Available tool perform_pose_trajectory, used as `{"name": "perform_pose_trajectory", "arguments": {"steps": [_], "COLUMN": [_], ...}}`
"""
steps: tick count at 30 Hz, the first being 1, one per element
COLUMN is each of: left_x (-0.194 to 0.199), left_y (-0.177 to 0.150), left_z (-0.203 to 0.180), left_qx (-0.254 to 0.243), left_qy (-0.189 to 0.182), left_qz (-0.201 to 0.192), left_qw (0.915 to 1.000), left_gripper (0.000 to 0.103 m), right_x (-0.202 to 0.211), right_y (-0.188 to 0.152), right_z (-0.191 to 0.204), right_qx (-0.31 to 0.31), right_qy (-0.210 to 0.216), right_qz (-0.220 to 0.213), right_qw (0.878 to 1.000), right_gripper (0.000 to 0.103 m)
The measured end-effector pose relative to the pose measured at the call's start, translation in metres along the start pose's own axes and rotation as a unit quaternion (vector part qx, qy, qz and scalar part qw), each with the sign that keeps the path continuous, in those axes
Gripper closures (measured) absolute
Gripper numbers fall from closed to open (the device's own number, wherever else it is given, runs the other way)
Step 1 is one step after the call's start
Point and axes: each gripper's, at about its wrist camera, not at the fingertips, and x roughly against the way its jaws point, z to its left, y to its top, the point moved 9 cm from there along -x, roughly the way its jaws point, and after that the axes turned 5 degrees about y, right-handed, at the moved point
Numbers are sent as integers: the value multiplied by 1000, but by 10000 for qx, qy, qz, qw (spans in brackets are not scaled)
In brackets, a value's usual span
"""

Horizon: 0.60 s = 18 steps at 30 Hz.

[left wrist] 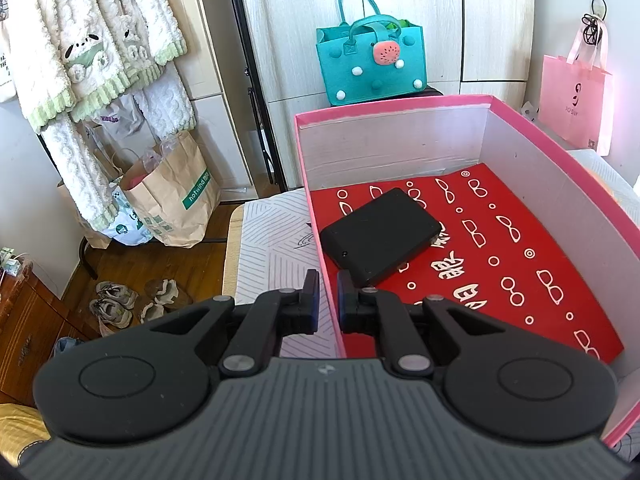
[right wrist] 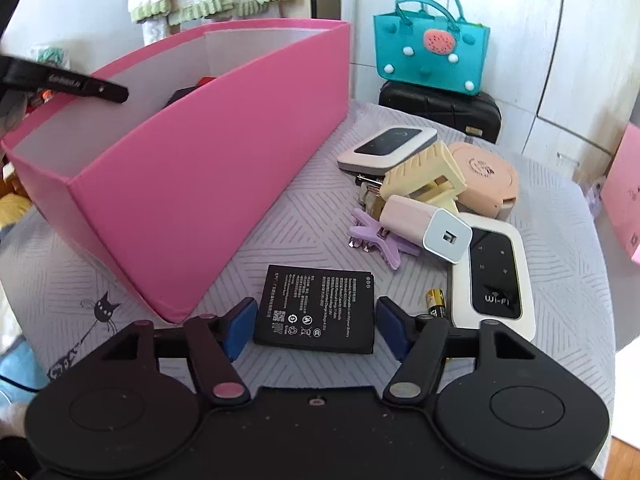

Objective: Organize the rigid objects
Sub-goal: 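Move the right gripper back and grasp the black phone battery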

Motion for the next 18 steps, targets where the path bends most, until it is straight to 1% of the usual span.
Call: {"name": "perform_pose_trajectory", "arguments": {"steps": [1,2,3,4,5,7,8,10,11,12,13,14,15,16,18], "left_x": [0,0,0,0,0,0,-1,-1,1,3,5,8,9,10,11], "left_y": [0,0,0,0,0,0,0,-2,-2,-1,-1,0,0,-1,-4], "left_z": [0,-1,0,-1,-1,-1,-2,-8,-10,-10,-10,-9,-8,-8,-7], "left_qx": [7,9,-7,-32,-52,-120,-165,-443,-572,-665,-740,-768,-763,-747,-705], "left_qy": [-7,-5,3,30,53,88,108,95,117,123,125,97,49,-15,-113], "left_qz": [1,1,8,26,42,90,159,395,461,479,502,542,594,675,834], "left_qw": [10000,10000,10000,10000,10000,9998,9997,9982,9972,9966,9959,9955,9953,9949,9940], "left_gripper": [94,94,94,94,94,94,94,95,95,95,95,95,94,94,94], "right_x": [-1,-2,-2,-2,-1,6,10,20,25,29,33,36,37,37,34], "right_y": [0,1,2,3,5,9,11,15,18,21,25,28,29,30,27], "right_z": [-1,-1,-2,-5,-6,-9,-11,-12,-14,-16,-17,-19,-20,-21,-22], "right_qx": [6,7,-62,-129,-70,-106,-193,-234,-222,-147,-153,-249,-318,-320,-311], "right_qy": [-12,-23,-20,-121,-230,-255,-216,-209,-287,-412,-380,-210,-57,8,-36], "right_qz": [-34,-77,-136,-163,-191,-242,-263,-311,-347,-359,-369,-350,-287,-242,-155], "right_qw": [10000,10000,9999,9997,9995,9993,9992,9990,9987,9984,9985,9989,9991,9992,9994], "right_gripper": [31,34,35,35,35,35,35,36,67,85,91,88,88,88,87]}}
